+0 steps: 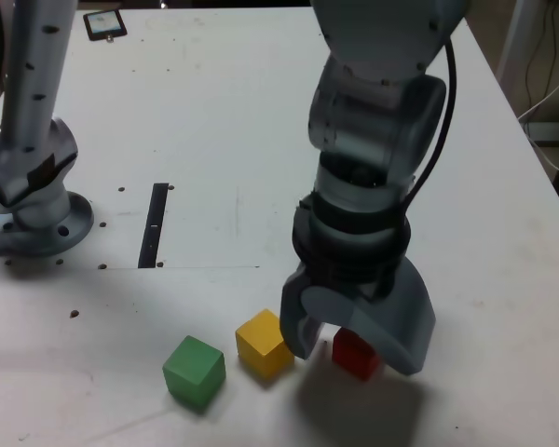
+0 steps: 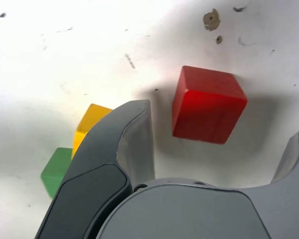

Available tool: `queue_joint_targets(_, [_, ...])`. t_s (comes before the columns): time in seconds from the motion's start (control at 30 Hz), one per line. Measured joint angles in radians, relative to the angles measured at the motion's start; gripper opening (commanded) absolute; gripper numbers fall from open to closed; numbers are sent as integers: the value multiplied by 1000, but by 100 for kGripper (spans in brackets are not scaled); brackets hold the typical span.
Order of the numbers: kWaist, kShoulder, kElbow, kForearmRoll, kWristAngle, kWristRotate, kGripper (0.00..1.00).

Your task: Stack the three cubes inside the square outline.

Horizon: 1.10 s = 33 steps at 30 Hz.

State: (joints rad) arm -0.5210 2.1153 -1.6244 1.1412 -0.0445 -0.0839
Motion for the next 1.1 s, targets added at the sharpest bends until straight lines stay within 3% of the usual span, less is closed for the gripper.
queue_joint_targets(0.2, [7,16,2,-9,8,8,80])
queue_joint_targets(0.53, [10,24,0,-5,15,26,56])
queue_joint_targets(0.9, [20,40,1,-20,21,61,49])
queue_joint_targets(1.1, [32,40,-1,-21,22,94,36])
